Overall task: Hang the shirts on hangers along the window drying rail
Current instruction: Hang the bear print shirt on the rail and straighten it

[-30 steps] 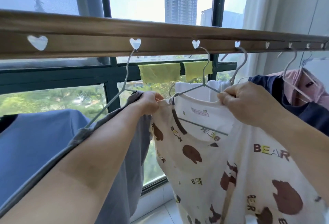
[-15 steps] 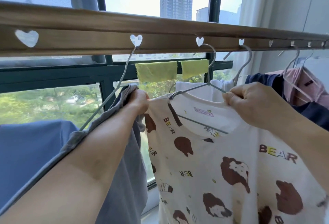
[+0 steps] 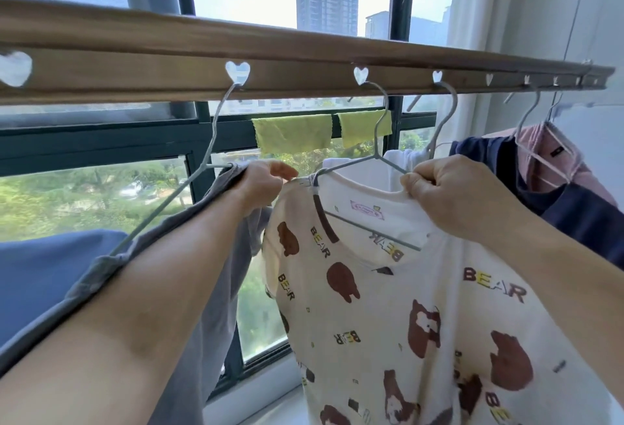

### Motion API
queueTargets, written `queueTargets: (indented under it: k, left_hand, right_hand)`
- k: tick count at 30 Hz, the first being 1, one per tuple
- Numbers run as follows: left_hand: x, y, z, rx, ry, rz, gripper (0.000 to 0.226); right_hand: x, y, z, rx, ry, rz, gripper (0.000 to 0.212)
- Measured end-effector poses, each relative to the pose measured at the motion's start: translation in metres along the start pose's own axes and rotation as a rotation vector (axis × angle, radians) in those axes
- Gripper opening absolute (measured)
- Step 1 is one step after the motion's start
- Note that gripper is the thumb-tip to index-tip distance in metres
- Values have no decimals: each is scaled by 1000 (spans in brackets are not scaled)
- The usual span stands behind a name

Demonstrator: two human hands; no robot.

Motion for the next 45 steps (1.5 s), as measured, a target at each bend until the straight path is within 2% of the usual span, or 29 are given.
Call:
queueTargets:
  k: [3,7,9,11,17,21,24,26,30,32,34,35,38,40,42,45]
  left_hand:
    - [6,14,-27,60,101,23,39]
    - [20,41,-80,286,257,140,35]
    - [29,53,-101,394,280,213,28]
    - [35,57,-112,447,238,216,25]
    - [39,49,-109,403,92,76,32]
    - [30,45,-101,321,110,39,29]
    - [25,43,-92,266,115,1,29]
    - [22,42,-90,260,107,-23,30]
    - [16,41,-89,262,79,-36,30]
    - [14,42,-89,262,58,-34,30]
    - [12,44,-88,261,37,-25,30]
    - [10,45,-88,260,29,-19,30]
    - [7,47,-89,247,18,-2,29]
    - [3,48,-87,233,13,-5,29]
    - [-2,48,-83,214,7,-12,29]
    - [-11,46,-76,185,1,-16,27]
  right_hand:
    - [2,1,1,9,-16,-12,36]
    - [8,0,1,47,-73,-3,38]
    - [14,1,-3,103,-187,28,43]
    - [18,3,-6,122,-269,59,45]
    - [14,10,-9,96,-296,109,40]
    - [5,16,-29,222,-333,205,44]
    - [10,29,-42,356,-396,352,25]
    - [16,35,-45,402,-479,377,18]
    - [25,39,-44,450,-628,415,22]
    - [30,40,-40,414,-601,400,20]
    - [31,40,-37,365,-517,314,17]
    - [29,39,-33,313,-436,258,19]
    - [14,37,-16,52,4,91,28]
    - [8,40,-2,-68,156,18,32]
    - [4,42,4,-116,206,-11,33]
    - [0,46,1,-95,191,69,30]
Point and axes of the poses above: each hand's wrist, its own y-axis away from the middle knuckle, its own x-axis out of the palm, z = x × y, the point moved 6 cm from there along -y, towards the middle knuckle, and after that the axes turned 4 degrees about -z, right-handed, at the moved point
